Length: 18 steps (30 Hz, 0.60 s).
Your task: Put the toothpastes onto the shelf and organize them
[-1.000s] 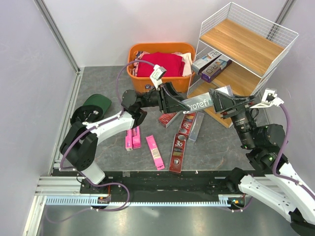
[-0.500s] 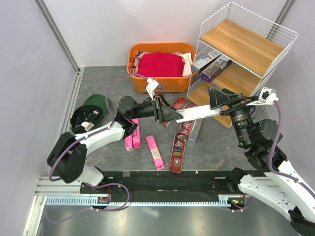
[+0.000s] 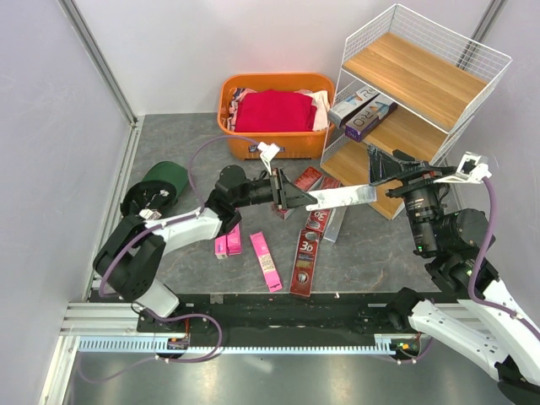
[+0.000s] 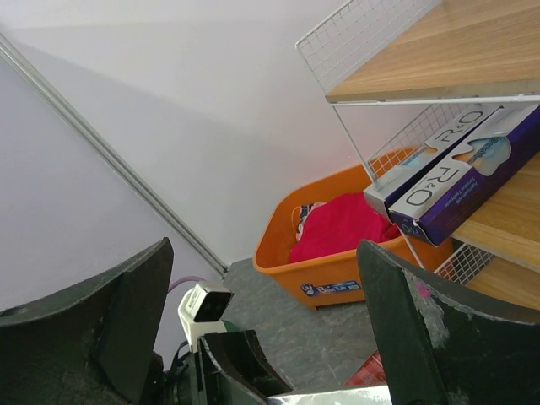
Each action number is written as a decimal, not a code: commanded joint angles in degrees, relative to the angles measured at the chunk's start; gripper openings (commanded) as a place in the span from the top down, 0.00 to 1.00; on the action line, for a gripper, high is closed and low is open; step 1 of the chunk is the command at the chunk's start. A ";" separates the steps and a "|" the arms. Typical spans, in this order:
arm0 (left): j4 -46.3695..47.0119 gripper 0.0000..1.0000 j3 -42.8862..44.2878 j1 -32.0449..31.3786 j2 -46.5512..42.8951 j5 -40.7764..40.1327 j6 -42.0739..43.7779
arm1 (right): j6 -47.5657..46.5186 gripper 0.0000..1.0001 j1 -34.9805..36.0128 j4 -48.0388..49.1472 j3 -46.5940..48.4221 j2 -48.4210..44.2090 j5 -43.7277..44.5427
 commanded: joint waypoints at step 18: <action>10.20 0.98 27.15 -4.63 20.11 -15.08 -11.49 | -2.99 0.02 0.06 -1.34 2.15 -4.15 4.00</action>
